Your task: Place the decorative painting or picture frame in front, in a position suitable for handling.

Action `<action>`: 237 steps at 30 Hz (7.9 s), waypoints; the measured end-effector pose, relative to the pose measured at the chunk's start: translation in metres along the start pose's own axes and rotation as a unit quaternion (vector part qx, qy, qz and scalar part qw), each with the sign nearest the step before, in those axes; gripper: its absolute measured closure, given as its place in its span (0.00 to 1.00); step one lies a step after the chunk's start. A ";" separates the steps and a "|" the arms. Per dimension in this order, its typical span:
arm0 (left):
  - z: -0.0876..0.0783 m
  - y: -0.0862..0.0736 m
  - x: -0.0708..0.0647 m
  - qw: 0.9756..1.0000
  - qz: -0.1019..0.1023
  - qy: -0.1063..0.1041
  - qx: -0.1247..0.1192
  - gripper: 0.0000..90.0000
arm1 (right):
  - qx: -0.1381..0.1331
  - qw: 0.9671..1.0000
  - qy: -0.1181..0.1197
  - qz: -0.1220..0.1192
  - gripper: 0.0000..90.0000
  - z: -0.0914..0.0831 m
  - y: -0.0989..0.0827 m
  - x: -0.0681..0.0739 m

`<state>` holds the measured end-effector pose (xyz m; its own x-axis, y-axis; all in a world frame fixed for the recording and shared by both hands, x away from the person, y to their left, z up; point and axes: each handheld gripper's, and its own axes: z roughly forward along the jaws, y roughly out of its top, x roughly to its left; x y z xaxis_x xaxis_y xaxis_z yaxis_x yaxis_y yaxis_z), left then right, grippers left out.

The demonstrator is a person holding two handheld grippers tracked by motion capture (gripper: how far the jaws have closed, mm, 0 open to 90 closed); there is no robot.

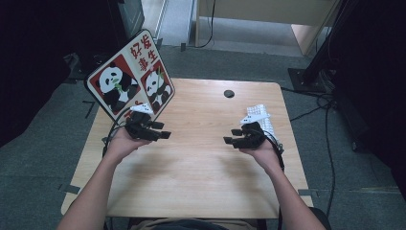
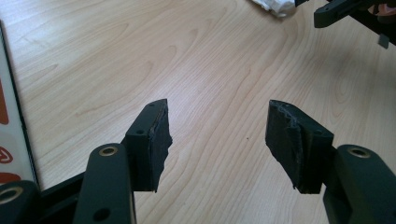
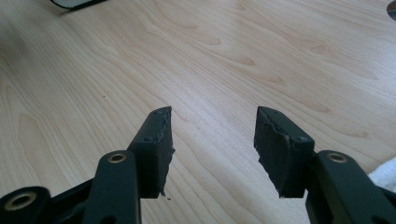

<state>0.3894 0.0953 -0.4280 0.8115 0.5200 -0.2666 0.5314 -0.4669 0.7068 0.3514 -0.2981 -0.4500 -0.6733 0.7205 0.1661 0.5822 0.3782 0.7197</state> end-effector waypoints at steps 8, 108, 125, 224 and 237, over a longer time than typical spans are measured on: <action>-0.006 0.000 -0.001 1.000 -0.001 -0.012 -0.009 0.44 | -0.004 1.000 0.002 0.002 0.52 -0.002 0.001 -0.001; -0.176 -0.020 0.056 0.984 -0.106 0.090 -0.111 0.57 | 0.045 0.998 0.001 -0.031 0.50 0.008 0.006 0.004; -0.188 0.029 0.073 0.985 -0.114 0.095 -0.089 0.66 | 0.052 0.998 0.000 -0.029 0.50 0.009 0.005 0.005; -0.106 0.200 -0.029 0.993 -0.025 0.049 0.101 0.88 | 0.061 0.998 -0.025 0.002 0.50 -0.001 -0.010 -0.015; -0.075 0.202 -0.054 0.993 -0.019 0.023 0.111 0.88 | 0.061 0.998 -0.031 0.007 0.50 -0.002 -0.011 -0.019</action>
<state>0.4348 0.0261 -0.2219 0.7807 0.5698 -0.2565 0.6059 -0.5900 0.5336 0.3568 -0.3167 -0.4597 -0.6372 0.7596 0.1304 0.6449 0.4329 0.6298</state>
